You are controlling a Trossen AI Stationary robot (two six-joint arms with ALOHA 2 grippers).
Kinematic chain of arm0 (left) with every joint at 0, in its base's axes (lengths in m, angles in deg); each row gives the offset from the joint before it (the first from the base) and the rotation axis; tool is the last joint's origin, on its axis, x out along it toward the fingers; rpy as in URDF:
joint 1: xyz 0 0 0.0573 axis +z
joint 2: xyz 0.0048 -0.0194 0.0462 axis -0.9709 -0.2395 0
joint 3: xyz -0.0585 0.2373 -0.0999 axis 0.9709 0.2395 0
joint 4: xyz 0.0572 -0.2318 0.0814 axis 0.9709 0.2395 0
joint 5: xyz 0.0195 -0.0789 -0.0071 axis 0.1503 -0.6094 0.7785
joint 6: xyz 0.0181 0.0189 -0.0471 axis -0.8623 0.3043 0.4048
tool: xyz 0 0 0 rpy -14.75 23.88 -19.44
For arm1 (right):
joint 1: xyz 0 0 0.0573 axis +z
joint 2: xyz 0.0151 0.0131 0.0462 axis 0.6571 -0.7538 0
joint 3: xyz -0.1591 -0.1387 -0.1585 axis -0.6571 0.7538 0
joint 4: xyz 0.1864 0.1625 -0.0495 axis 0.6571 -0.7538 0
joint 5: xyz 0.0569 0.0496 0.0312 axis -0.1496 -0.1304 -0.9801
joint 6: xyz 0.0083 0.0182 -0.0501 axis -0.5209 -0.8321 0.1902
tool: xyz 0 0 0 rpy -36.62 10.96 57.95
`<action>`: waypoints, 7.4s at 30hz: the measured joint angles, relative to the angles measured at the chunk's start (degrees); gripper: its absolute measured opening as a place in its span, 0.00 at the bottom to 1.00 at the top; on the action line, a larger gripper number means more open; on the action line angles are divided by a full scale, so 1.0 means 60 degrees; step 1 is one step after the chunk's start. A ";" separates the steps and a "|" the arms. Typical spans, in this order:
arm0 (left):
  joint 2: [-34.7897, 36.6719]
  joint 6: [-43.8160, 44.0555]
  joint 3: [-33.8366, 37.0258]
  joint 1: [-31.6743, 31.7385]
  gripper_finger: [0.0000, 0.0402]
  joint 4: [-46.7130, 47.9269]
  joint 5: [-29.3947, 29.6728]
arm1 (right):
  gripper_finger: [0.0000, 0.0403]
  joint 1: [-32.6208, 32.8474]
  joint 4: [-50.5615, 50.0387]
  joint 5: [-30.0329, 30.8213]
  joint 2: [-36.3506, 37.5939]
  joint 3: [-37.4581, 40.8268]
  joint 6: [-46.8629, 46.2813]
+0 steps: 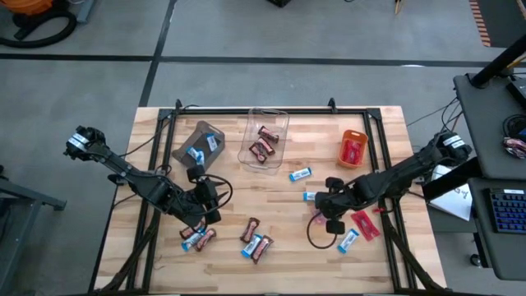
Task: Sort candy
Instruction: Put the red candy into the orange bin, then put the brown chocolate into the transparent bin
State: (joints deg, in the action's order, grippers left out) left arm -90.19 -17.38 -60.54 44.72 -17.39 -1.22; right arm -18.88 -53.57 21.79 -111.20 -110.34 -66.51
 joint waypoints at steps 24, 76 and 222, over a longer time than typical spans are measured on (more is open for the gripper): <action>0.0000 0.0000 0.0000 0.0000 0.31 -0.0069 0.0062 | 0.49 0.0069 0.0016 -0.0390 -0.2942 -0.0024 0.0070; -0.0004 0.0000 0.0131 0.0000 0.31 -0.0113 0.0091 | 0.02 -0.8317 -0.5529 0.3625 0.0005 -0.1277 -0.4110; -0.6530 0.4162 -0.3187 0.0554 0.02 -0.0963 -0.3541 | 0.52 0.0135 0.0001 0.4646 0.0097 -0.1537 -0.3326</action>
State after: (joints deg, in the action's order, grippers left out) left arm -129.37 7.59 -79.66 48.04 -23.18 -22.47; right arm -18.07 -53.56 49.66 -110.61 -119.57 -86.46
